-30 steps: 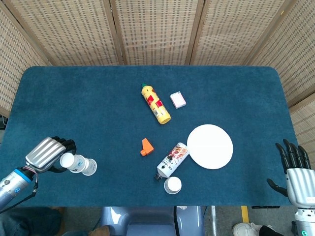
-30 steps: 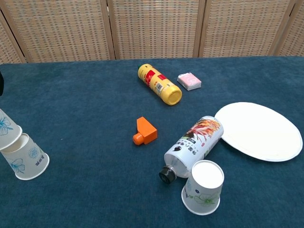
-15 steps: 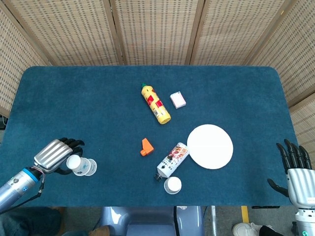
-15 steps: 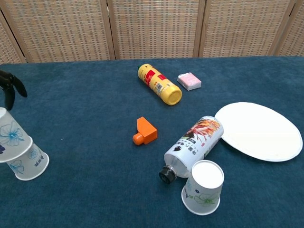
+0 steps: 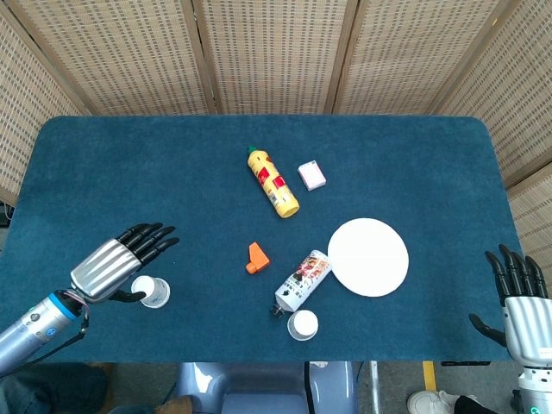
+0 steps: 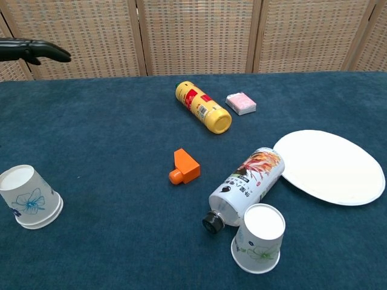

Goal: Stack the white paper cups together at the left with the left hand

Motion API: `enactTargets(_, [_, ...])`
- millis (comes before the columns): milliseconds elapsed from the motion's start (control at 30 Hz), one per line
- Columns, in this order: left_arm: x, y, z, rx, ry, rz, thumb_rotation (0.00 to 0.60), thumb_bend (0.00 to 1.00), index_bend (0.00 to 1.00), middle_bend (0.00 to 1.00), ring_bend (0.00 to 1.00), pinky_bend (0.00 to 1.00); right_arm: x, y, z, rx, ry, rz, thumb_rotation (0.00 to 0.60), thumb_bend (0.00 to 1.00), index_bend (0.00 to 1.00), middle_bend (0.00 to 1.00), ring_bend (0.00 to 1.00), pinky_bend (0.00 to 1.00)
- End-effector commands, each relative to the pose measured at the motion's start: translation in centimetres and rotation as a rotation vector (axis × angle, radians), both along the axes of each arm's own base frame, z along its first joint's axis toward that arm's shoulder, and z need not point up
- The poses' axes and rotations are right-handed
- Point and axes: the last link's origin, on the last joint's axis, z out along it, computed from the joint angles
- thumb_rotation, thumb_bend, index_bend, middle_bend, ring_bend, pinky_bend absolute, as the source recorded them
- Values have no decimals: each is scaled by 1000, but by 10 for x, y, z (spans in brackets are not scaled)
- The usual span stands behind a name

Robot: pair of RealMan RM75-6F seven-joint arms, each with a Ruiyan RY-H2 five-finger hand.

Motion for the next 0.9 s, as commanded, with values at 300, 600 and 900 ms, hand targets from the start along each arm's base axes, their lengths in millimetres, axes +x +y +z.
enactTargets(300, [85,14,-83,-98,107,-575,600,0,0,0,0,150,-2,-3,2,-20,9,-19,600,0,0,0,0,0])
enactTargets(600, [122,26,-129,-168,165,-666,600,0,0,0,2,152,-6,-6,6,-34,7,-46,600,0,0,0,0,0])
enactTargets(900, [163,31,-167,-246,219,-686,600,0,0,0,35,176,-11,-11,6,-38,16,-70,600,0,0,0,0,0])
